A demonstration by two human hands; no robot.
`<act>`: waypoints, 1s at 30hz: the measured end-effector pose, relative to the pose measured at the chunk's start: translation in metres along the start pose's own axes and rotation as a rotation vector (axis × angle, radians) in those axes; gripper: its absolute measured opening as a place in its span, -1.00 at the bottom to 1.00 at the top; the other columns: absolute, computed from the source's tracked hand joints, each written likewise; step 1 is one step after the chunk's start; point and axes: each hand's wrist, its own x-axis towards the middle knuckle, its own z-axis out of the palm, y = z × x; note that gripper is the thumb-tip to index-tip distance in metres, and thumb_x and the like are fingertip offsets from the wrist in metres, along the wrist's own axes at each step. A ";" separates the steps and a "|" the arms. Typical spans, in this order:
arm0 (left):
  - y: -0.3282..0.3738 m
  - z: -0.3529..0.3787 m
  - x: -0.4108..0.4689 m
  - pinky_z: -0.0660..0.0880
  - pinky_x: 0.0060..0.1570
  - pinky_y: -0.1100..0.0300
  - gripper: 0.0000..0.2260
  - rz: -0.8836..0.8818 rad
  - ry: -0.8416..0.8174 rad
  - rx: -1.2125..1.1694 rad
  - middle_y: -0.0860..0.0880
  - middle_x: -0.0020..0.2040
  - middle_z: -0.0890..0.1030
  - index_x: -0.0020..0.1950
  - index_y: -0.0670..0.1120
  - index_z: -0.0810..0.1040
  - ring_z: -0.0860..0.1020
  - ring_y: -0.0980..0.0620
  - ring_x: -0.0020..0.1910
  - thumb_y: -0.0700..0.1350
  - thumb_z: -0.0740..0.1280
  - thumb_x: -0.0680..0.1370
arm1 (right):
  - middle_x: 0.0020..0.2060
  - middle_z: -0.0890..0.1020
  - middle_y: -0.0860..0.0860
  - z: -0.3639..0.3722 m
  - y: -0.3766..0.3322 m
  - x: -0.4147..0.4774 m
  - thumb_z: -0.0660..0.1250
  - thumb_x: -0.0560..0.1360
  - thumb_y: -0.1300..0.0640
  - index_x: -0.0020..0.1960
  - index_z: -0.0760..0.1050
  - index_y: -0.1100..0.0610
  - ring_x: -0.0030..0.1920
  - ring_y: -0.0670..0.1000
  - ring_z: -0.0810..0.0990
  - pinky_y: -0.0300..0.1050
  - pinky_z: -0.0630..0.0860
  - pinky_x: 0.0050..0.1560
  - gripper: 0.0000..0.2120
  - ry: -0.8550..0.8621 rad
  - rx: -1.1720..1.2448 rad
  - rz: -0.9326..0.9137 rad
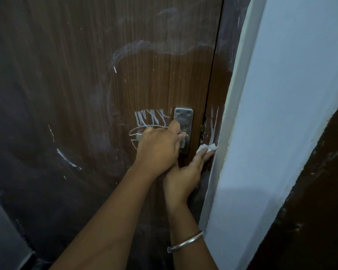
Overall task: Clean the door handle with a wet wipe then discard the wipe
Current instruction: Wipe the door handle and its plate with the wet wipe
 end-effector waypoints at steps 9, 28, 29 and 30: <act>-0.001 0.001 0.000 0.17 -0.19 0.15 -0.91 -0.014 -0.005 0.011 0.10 -0.38 0.45 -0.09 0.00 0.32 0.36 0.14 -0.41 -0.03 0.13 0.59 | 0.49 -0.23 0.03 0.002 -0.002 0.003 0.25 0.50 0.32 0.51 -0.21 0.15 0.49 -0.02 -0.14 -0.53 -0.19 0.25 -0.22 -0.013 -0.170 -0.061; 0.001 -0.001 -0.001 0.14 -0.18 0.14 -0.90 -0.024 -0.009 0.007 0.10 -0.35 0.45 -0.09 0.00 0.30 0.35 0.11 -0.37 -0.02 0.11 0.60 | 0.46 -0.28 0.01 -0.004 0.002 0.006 0.27 0.50 0.30 0.49 -0.23 0.18 0.50 0.13 0.02 -0.07 0.36 0.33 -0.21 -0.021 -0.429 -0.269; 0.001 0.000 -0.001 0.15 -0.18 0.14 -0.89 -0.023 -0.005 0.015 0.10 -0.35 0.45 -0.09 -0.01 0.32 0.36 0.11 -0.37 -0.02 0.11 0.60 | 0.49 -0.22 0.02 -0.009 0.006 0.006 0.28 0.49 0.31 0.51 -0.15 0.20 0.47 0.16 0.15 -0.03 0.48 0.22 -0.23 -0.035 -0.440 -0.301; 0.001 0.000 -0.001 0.17 -0.17 0.14 -0.89 -0.021 -0.003 0.022 0.10 -0.34 0.45 -0.07 -0.02 0.34 0.37 0.11 -0.36 -0.02 0.11 0.60 | 0.51 -0.14 0.06 -0.015 0.011 0.005 0.28 0.48 0.32 0.51 -0.08 0.23 0.43 0.18 0.25 0.00 0.54 0.12 -0.26 -0.034 -0.458 -0.330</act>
